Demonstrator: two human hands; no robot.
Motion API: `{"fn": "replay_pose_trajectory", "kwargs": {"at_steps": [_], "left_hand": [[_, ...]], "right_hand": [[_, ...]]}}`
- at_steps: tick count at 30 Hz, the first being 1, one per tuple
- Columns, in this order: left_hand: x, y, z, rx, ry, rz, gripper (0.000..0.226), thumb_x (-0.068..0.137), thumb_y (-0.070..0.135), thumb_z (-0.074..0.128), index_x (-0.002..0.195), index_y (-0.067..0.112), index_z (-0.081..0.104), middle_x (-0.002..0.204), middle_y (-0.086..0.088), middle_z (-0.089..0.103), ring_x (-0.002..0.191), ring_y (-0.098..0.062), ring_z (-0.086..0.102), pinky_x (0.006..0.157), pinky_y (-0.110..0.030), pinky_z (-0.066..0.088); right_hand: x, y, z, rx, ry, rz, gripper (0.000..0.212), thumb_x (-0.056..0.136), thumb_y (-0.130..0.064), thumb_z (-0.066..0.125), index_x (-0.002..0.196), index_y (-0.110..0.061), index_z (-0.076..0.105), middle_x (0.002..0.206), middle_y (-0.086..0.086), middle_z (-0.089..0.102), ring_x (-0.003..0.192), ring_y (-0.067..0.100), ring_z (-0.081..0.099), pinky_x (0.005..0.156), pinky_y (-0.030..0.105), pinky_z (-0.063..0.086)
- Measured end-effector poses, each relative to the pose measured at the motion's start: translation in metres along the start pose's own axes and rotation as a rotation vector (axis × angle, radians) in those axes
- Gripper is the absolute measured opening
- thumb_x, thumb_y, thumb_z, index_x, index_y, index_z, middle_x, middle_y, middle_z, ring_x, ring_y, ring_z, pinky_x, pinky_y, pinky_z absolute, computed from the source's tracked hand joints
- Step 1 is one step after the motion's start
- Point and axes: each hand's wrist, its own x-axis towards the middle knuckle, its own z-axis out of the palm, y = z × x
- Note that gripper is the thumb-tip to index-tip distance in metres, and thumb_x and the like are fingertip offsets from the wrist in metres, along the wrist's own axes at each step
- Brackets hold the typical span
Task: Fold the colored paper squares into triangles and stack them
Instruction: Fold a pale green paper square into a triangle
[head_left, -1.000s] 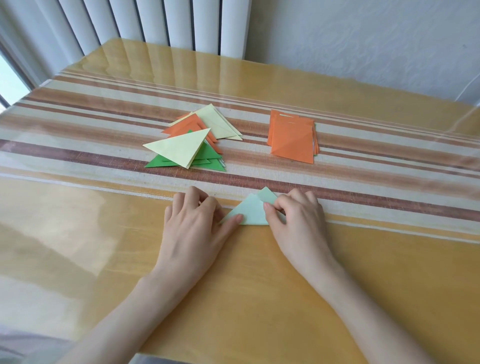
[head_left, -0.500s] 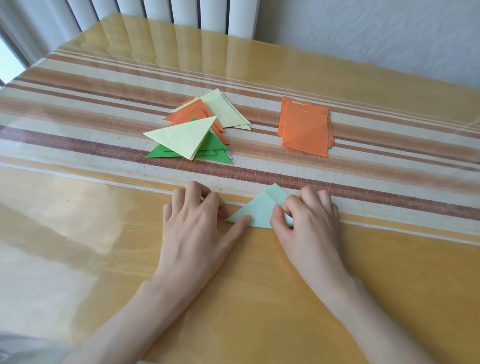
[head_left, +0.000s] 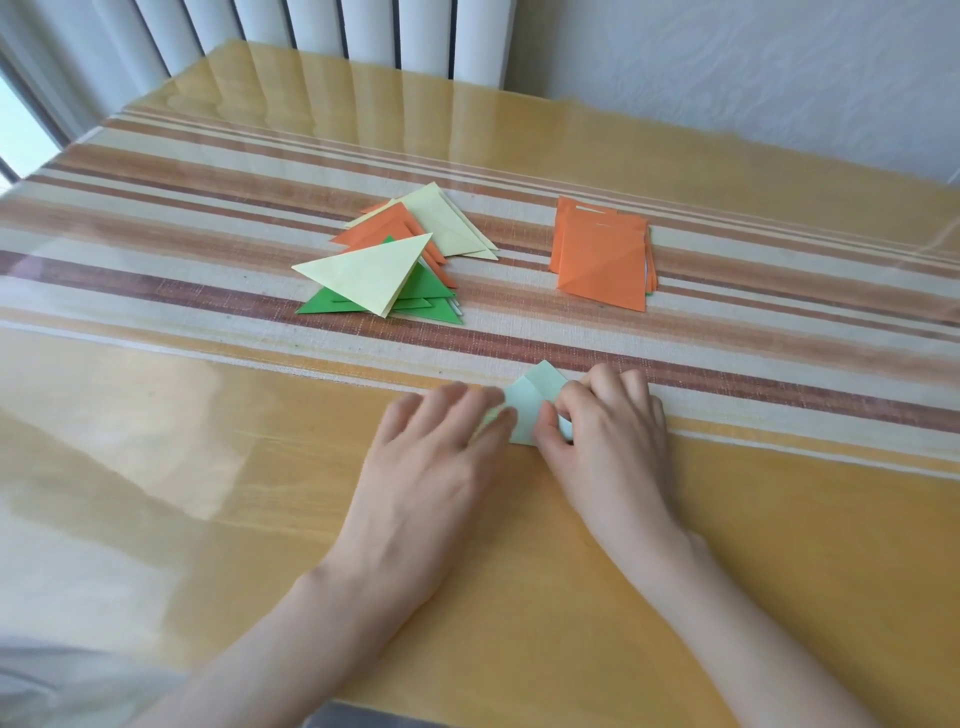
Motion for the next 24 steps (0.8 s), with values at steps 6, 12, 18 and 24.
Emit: {"fn": "replay_pose_trajectory", "kwargs": {"at_steps": [6, 12, 18, 24], "left_hand": [[-0.022, 0.002, -0.005, -0.085, -0.228, -0.037, 0.047, 0.094, 0.043, 0.040, 0.124, 0.016, 0.064, 0.126, 0.005, 0.062, 0.119, -0.016, 0.055, 0.106, -0.040, 0.029], [-0.023, 0.008, -0.010, -0.075, -0.311, -0.083, 0.053, 0.093, 0.043, 0.034, 0.132, 0.016, 0.058, 0.134, 0.004, 0.058, 0.126, -0.017, 0.053, 0.105, -0.049, 0.035], [-0.020, 0.010, -0.012, -0.037, -0.328, -0.079, 0.052, 0.093, 0.043, 0.034, 0.128, 0.016, 0.060, 0.129, 0.004, 0.061, 0.122, -0.018, 0.056, 0.104, -0.050, 0.038], [-0.020, 0.013, -0.013, -0.024, -0.321, -0.088, 0.050, 0.092, 0.041, 0.034, 0.125, 0.016, 0.062, 0.126, 0.003, 0.063, 0.119, -0.020, 0.058, 0.101, -0.051, 0.040]], "right_hand": [[-0.001, -0.003, -0.009, -0.031, 0.025, -0.045, 0.017, 0.080, -0.025, 0.050, 0.083, -0.013, 0.061, 0.088, 0.006, 0.058, 0.083, 0.029, 0.051, 0.069, 0.039, 0.040], [-0.031, 0.003, -0.030, -0.002, -0.055, -0.340, 0.053, 0.075, -0.003, 0.033, 0.110, -0.015, 0.071, 0.097, 0.009, 0.063, 0.098, 0.029, 0.050, 0.104, 0.047, 0.029], [-0.041, 0.019, -0.037, -0.084, -0.050, -0.212, 0.066, 0.067, -0.001, 0.026, 0.108, -0.022, 0.073, 0.098, 0.013, 0.063, 0.103, 0.031, 0.043, 0.106, 0.051, 0.021], [-0.050, 0.033, -0.051, -0.123, -0.004, -0.059, 0.061, 0.061, 0.009, 0.039, 0.102, -0.017, 0.076, 0.106, 0.013, 0.062, 0.105, 0.031, 0.042, 0.108, 0.054, 0.025]]}}
